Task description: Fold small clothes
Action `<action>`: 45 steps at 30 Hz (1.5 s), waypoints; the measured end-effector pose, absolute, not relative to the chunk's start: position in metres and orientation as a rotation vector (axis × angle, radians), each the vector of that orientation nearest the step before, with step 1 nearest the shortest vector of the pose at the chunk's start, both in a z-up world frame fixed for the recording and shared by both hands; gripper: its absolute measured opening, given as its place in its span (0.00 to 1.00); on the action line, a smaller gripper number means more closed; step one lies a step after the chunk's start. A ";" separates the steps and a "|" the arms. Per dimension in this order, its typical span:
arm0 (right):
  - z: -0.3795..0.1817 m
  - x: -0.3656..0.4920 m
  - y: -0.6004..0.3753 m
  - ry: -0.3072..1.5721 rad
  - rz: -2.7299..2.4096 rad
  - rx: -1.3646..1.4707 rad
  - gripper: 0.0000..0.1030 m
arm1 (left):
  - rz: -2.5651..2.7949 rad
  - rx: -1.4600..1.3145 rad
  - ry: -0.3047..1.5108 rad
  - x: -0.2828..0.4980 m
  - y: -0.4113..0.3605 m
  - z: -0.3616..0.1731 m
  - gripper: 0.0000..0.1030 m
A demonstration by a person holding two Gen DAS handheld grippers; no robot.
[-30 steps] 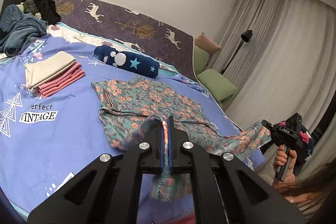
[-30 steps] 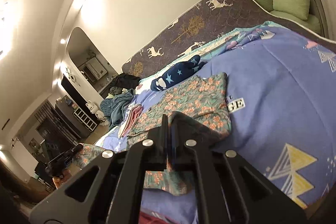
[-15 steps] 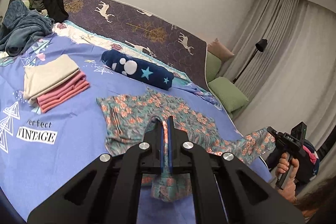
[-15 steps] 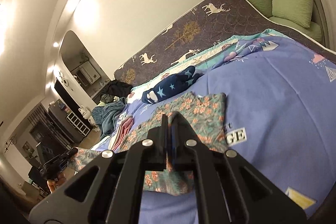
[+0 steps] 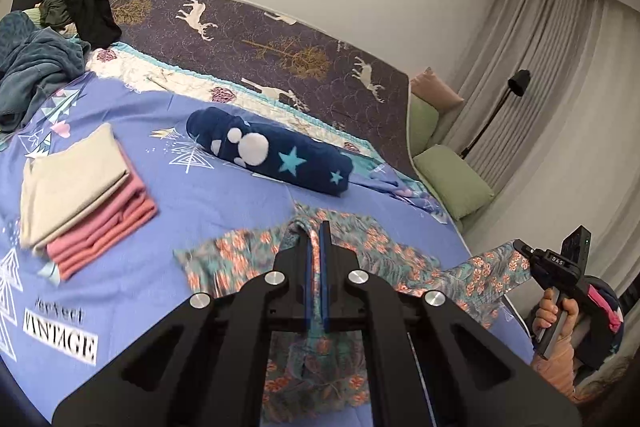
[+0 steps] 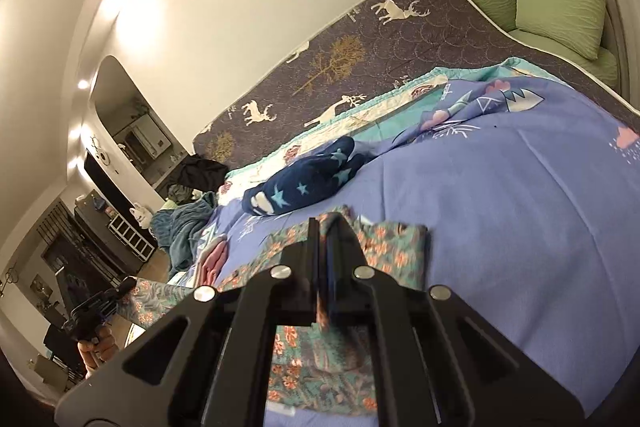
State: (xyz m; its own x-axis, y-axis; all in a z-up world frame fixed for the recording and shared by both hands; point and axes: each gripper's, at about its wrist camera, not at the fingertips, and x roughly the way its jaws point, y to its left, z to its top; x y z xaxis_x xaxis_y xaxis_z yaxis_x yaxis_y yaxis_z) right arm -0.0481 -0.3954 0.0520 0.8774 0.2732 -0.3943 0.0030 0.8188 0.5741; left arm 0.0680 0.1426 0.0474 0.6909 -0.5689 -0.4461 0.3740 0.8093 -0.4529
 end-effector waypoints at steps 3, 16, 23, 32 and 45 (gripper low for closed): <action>0.043 -0.012 -0.400 0.525 0.128 0.609 0.03 | -0.519 -0.359 0.647 0.102 0.139 0.036 0.02; -0.067 0.103 -0.405 0.817 0.029 0.630 0.07 | -0.348 -0.340 0.928 0.207 0.123 -0.084 0.03; -0.059 0.081 -0.409 0.827 0.038 0.604 0.28 | -0.371 -0.338 0.882 0.186 0.130 -0.067 0.27; -0.052 0.050 -0.399 0.865 0.049 0.510 0.07 | -0.377 -0.314 0.936 0.165 0.134 -0.074 0.07; -0.016 0.141 -0.430 0.746 -0.001 0.664 0.14 | -0.269 -0.424 0.849 0.264 0.121 -0.033 0.36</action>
State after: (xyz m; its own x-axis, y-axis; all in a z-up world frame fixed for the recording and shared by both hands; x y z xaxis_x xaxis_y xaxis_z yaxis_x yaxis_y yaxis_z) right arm 0.1406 -0.4296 -0.0158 0.7443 0.2271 -0.6281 0.2285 0.7971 0.5589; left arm 0.2643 0.1208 -0.0326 0.6341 -0.3938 -0.6654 0.0618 0.8836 -0.4641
